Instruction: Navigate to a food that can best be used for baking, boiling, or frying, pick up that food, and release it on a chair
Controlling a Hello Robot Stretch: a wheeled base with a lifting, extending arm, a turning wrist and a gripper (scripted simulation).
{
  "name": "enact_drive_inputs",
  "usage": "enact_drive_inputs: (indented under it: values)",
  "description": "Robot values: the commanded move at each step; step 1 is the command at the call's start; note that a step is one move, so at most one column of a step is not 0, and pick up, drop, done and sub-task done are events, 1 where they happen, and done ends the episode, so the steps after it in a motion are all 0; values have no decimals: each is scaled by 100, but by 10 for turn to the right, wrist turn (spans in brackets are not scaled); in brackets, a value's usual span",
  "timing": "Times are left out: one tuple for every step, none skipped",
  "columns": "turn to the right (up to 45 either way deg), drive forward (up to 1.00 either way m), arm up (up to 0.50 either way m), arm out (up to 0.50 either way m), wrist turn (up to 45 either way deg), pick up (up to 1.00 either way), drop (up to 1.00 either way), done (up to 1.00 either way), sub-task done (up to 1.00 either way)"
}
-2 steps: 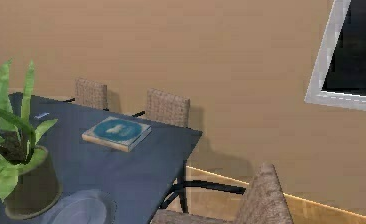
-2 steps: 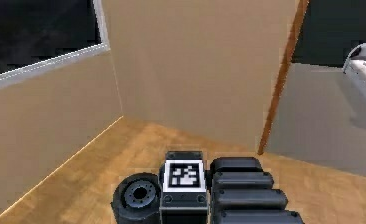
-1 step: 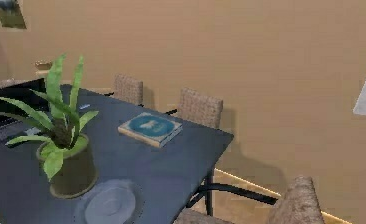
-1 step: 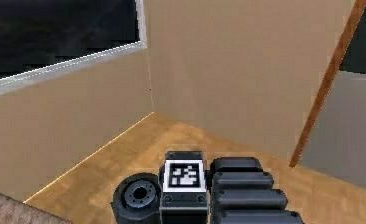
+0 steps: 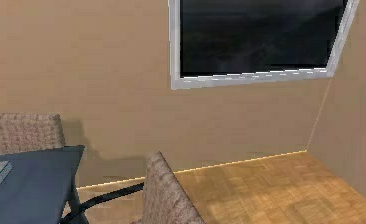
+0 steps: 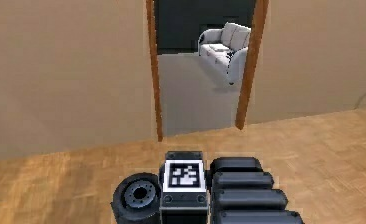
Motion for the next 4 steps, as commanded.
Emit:
enact_drive_inputs:
  values:
    - [60,0,0,0,0,0,0,0,0]
    - [-450,0,0,0,0,0,0,0,0]
    - [-450,0,0,0,0,0,0,0,0]
    - [-30,0,0,0,0,0,0,0,0]
